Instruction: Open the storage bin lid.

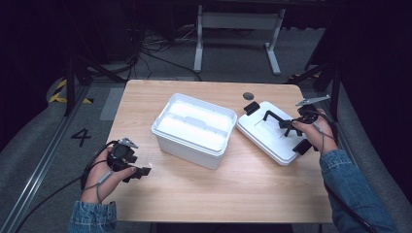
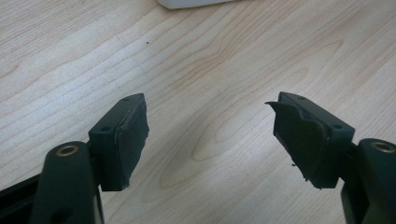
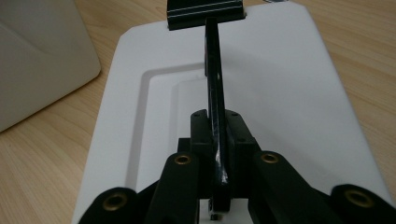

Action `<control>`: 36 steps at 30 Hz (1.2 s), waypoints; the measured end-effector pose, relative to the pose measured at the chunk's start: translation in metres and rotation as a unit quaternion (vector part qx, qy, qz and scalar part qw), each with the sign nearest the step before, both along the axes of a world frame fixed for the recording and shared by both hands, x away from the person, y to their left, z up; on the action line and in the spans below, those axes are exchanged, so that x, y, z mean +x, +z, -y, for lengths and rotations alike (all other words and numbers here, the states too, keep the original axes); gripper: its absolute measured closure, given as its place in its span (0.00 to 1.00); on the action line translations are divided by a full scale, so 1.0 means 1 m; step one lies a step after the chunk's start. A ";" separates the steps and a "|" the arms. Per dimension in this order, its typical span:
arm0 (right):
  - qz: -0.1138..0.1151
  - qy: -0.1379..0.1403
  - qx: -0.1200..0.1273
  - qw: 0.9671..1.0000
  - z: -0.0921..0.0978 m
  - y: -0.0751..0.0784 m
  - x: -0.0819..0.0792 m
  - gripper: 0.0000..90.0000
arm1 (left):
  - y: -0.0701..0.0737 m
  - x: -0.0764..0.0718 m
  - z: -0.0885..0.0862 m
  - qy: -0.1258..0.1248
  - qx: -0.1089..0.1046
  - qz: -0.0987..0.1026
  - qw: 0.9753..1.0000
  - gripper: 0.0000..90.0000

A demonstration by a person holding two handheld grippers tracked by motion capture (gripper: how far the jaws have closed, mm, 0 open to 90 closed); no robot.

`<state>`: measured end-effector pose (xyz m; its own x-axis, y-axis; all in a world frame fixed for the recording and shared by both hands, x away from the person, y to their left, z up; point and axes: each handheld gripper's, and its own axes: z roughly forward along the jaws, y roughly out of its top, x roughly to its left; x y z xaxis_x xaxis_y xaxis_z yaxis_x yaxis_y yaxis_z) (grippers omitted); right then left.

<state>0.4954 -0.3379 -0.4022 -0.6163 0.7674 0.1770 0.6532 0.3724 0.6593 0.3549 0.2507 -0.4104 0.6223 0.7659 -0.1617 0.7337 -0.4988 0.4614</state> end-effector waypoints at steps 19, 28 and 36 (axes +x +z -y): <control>-0.014 -0.004 0.011 1.000 0.003 -0.020 -0.001 0.94 | -0.001 0.000 0.000 -0.001 0.002 -0.003 1.000 0.30; -0.033 -0.009 0.030 0.999 0.009 -0.030 0.001 0.93 | -0.003 0.001 -0.001 0.003 0.000 -0.007 1.000 0.30; -0.030 -0.021 0.041 0.999 0.016 -0.030 0.003 0.85 | -0.004 0.001 0.000 0.002 0.002 -0.011 1.000 0.30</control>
<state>0.4979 -0.3539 -0.4327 -0.5710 0.7735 0.2750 0.7057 0.2912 0.6459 0.3557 0.2509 -0.4142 0.6152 0.7695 -0.1715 0.7457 -0.4974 0.4433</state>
